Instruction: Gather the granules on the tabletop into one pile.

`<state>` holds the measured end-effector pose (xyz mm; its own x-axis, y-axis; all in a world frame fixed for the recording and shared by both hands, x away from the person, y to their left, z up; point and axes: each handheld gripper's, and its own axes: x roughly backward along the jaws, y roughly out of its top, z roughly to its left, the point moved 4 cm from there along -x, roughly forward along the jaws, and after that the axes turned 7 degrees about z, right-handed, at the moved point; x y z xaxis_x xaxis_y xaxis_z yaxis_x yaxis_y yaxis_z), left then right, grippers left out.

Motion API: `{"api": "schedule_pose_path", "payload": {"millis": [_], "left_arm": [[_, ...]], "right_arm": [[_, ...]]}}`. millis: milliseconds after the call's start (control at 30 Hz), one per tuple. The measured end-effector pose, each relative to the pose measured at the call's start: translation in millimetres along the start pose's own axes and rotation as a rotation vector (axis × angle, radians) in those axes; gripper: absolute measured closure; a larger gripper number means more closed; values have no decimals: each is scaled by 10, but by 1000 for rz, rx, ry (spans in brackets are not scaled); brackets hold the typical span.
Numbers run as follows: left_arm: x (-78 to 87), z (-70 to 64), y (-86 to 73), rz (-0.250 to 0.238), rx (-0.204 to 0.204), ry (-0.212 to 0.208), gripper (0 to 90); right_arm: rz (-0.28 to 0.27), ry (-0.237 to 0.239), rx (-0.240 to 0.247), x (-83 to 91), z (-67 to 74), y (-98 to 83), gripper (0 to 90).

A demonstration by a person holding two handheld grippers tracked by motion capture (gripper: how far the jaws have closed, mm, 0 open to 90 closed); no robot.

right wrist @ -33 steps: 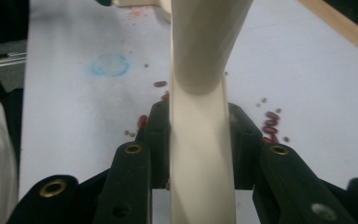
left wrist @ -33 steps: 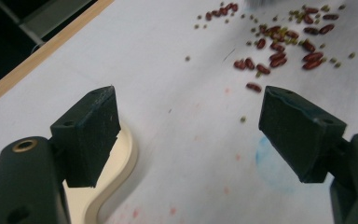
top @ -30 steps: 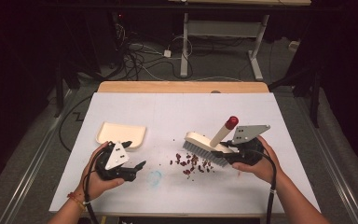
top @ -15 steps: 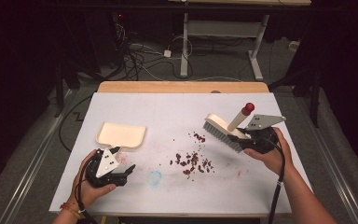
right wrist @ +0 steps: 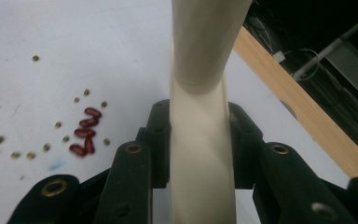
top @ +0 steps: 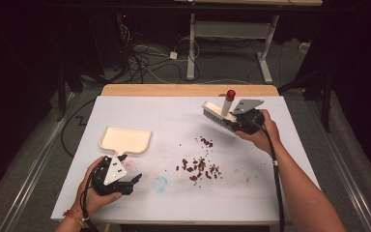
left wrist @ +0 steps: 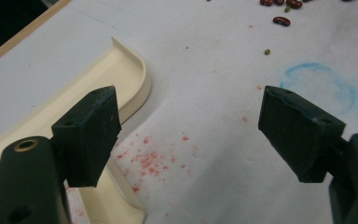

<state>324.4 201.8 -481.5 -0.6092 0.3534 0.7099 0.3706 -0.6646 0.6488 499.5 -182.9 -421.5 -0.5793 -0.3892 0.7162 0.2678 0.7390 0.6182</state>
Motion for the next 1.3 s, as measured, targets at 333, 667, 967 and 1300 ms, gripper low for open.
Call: {"api": "schedule_pose_path", "payload": {"millis": [333,667,967,1300], "left_arm": [[4,-38,-11,-4,-13,-28,206],[-23,-98,20,-2,-46,-69,206],[-1,-99,24,-9,-51,-61,207],[-5,-121,35,-7,-67,-65,208]], "right_arm": [[22,51,134,-480,190,259,676],[-9,141,303,-507,561,336,675],[-102,267,343,-317,764,99,672],[-142,339,411,-100,978,-44,669]]}}
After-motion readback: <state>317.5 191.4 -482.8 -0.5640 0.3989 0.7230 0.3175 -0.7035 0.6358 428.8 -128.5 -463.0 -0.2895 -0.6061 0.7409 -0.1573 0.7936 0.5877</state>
